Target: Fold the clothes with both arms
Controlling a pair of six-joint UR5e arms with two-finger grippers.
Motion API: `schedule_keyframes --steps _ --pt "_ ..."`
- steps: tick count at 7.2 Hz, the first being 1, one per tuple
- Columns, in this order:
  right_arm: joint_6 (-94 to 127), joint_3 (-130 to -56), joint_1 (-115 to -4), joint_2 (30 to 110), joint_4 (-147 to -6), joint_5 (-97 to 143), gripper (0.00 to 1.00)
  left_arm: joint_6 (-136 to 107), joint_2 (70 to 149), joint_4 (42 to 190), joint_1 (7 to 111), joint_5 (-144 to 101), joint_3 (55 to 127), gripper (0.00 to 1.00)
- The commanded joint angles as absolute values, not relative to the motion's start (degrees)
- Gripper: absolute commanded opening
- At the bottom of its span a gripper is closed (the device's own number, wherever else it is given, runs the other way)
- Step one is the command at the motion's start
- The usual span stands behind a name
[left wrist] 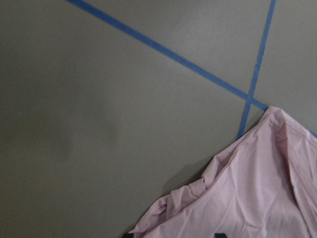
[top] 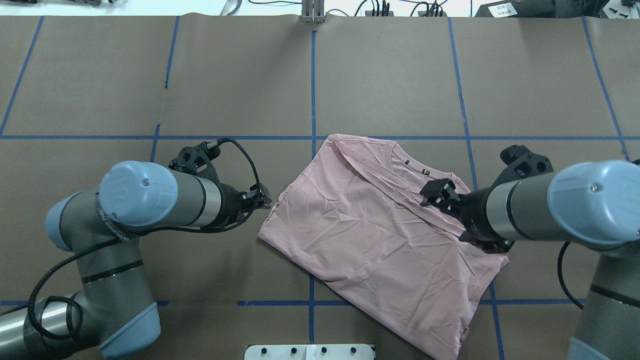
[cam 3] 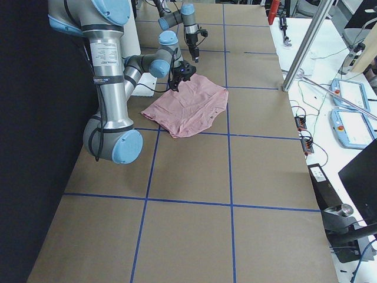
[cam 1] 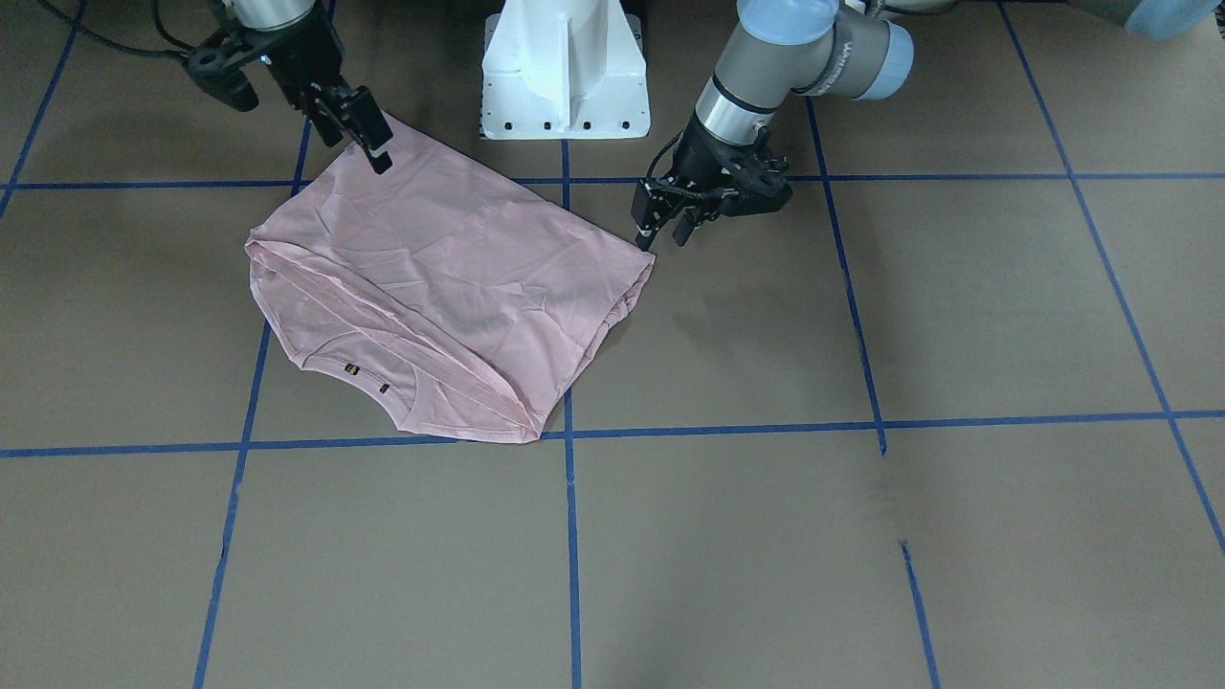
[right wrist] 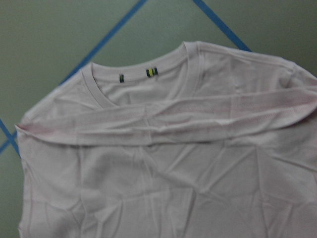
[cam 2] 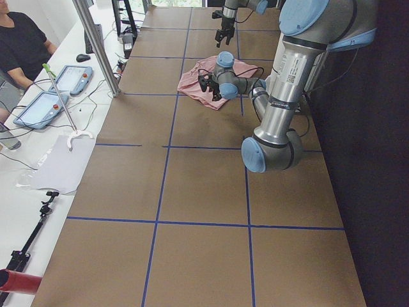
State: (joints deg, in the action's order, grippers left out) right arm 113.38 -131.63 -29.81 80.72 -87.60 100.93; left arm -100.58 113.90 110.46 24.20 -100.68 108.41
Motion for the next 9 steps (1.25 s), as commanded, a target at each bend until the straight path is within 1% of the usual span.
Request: schedule_keyframes --steps 1,2,4,5,7,9 --pt "112.3 -129.7 -35.8 79.1 -87.5 100.9 1.00 -103.8 114.5 104.7 19.8 -99.8 107.2 0.71" --pt "112.3 -129.2 -35.9 79.1 -87.5 100.9 1.00 -104.9 114.6 104.0 19.4 -99.4 106.9 0.70" --pt "112.1 -129.1 -35.9 79.1 -87.5 100.9 1.00 -104.9 115.3 103.8 19.1 -97.0 105.8 0.65" --pt "112.1 -129.1 -35.9 79.1 -87.5 101.0 1.00 -104.9 117.1 103.8 19.0 -95.5 103.0 0.63" --pt "112.1 -129.2 -35.9 79.1 -87.5 101.0 1.00 -104.6 117.3 103.9 19.1 -94.6 102.0 0.57" --pt "112.2 -129.2 -36.0 79.1 -87.5 101.0 1.00 -104.5 117.9 103.9 19.0 -94.6 101.5 0.55"
